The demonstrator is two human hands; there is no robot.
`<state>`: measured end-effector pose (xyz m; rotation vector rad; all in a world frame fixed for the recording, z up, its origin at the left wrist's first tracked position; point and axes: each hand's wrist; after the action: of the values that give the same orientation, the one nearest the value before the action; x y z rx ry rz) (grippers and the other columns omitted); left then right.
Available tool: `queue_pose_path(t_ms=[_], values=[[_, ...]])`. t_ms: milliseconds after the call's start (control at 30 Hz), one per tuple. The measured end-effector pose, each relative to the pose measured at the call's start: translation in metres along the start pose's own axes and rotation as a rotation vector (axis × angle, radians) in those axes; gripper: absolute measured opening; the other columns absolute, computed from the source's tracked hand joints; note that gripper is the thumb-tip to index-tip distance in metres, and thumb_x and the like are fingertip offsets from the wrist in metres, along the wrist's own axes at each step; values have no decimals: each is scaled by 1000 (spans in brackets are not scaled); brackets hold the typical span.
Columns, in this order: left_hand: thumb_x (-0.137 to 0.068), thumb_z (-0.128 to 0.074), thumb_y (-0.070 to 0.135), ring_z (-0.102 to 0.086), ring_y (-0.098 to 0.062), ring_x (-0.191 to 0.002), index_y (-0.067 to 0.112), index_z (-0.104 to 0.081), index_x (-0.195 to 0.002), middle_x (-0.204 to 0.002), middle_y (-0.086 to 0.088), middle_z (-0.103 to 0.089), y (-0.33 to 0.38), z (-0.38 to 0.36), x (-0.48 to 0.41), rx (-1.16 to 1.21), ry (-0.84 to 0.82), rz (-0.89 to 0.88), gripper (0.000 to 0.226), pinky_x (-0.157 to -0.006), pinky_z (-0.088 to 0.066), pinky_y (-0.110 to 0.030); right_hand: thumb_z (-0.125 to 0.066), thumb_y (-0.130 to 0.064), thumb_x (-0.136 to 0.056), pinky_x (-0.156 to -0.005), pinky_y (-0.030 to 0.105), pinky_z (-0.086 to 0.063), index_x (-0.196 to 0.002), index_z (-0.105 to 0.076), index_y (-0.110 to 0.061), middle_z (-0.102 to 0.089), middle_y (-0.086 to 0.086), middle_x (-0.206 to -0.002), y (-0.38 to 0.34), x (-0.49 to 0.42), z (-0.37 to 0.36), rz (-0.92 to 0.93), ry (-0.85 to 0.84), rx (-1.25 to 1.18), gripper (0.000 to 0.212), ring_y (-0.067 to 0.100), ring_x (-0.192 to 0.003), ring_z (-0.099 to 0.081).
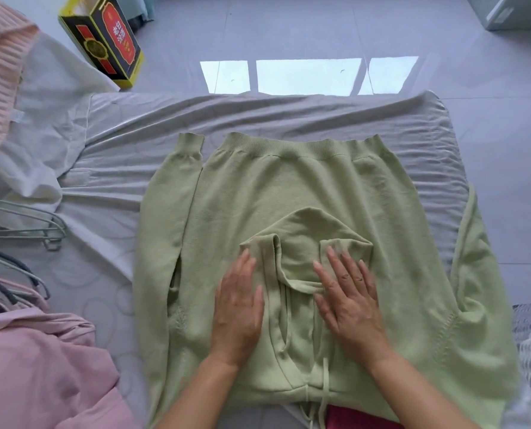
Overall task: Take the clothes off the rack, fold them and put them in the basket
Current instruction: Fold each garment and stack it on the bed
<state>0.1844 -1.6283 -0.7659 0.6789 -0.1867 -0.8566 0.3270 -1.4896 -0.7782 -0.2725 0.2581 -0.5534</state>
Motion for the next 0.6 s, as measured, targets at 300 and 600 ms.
queue_pose_path(t_ms=[300,600], values=[[-95,-9,60,-15,-18,-141,33,-30,-140,-154,-4,-24,-24,-8,34,-537,-273,-168,56,-106,-17,-49,-20,-44,-100,-115,38,-14,-142,-34,-20,-34,3,-150,-33,22,-11,-13,-193,-73,51,16,-143,-20],[-100,-14,49,-23,-17,-139,21,-44,-134,-141,3,-48,-17,-7,40,-460,-297,-454,54,-109,-19,-47,-41,-61,-84,-92,31,-24,-113,-56,-18,-50,2,-113,-66,-44,-5,-405,-29,-263,54,18,-108,-40]])
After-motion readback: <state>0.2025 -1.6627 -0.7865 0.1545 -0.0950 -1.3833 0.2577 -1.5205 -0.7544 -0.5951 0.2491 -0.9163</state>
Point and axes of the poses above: each hand's wrist, its own x-axis away from the middle knuckle, its own z-axis out of the back of the hand, y = z × x
